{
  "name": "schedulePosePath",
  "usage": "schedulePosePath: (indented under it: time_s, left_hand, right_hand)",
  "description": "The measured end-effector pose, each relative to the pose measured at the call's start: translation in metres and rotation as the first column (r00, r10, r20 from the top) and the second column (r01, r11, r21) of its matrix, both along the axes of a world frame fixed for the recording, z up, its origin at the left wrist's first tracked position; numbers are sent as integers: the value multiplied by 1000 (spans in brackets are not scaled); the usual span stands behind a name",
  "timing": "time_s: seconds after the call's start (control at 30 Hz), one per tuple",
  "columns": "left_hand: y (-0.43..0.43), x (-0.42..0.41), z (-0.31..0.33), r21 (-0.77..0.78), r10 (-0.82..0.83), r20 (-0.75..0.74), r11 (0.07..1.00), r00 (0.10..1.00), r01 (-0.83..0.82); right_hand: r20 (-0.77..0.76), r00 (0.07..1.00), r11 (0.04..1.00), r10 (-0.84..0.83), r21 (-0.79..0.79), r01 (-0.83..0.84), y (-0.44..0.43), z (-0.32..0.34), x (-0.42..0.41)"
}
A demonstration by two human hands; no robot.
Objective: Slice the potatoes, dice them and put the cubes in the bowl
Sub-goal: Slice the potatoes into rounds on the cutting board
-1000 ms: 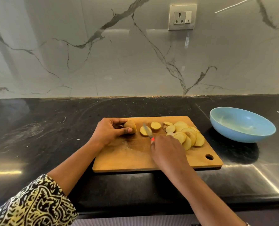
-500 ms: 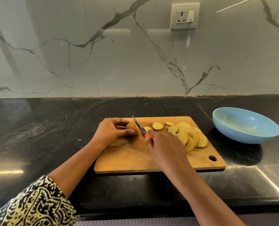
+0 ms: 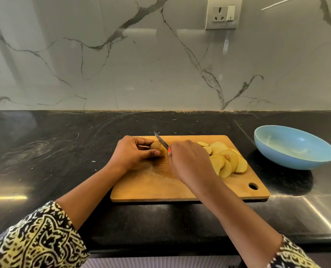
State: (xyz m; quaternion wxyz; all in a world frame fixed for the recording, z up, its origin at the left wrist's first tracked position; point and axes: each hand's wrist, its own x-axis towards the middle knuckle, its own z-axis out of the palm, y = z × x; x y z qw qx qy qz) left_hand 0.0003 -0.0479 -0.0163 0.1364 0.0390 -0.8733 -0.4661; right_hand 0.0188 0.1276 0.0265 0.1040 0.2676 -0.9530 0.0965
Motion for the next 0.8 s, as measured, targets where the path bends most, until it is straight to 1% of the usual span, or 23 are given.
schedulePosePath:
  time_s: [0.1, 0.2, 0.4, 0.63, 0.73, 0.8]
  left_hand:
    - [3, 1, -2, 1, 10, -43, 1000, 999, -10]
    - [3, 0, -3, -11, 19, -61, 1000, 998, -19]
    - [4, 3, -3, -30, 18, -67, 999, 998, -21]
    - [6, 5, -1, -62, 27, -67, 998, 997, -31]
    - [6, 6, -1, -67, 28, -63, 997, 998, -32]
    - [5, 4, -1, -69, 27, -60, 997, 998, -31]
  right_hand:
    - [31, 999, 998, 24, 51, -26, -12, 5, -3]
    - [26, 999, 996, 37, 79, -39, -18, 7, -5]
    - [86, 996, 997, -6, 81, -1, -13, -1, 0]
    - [110, 993, 994, -33, 108, 21, -18, -9, 8]
    - [174, 984, 984, -33, 180, 2, -11, -9, 16]
    - [176, 984, 982, -31, 191, -3, 0, -11, 25]
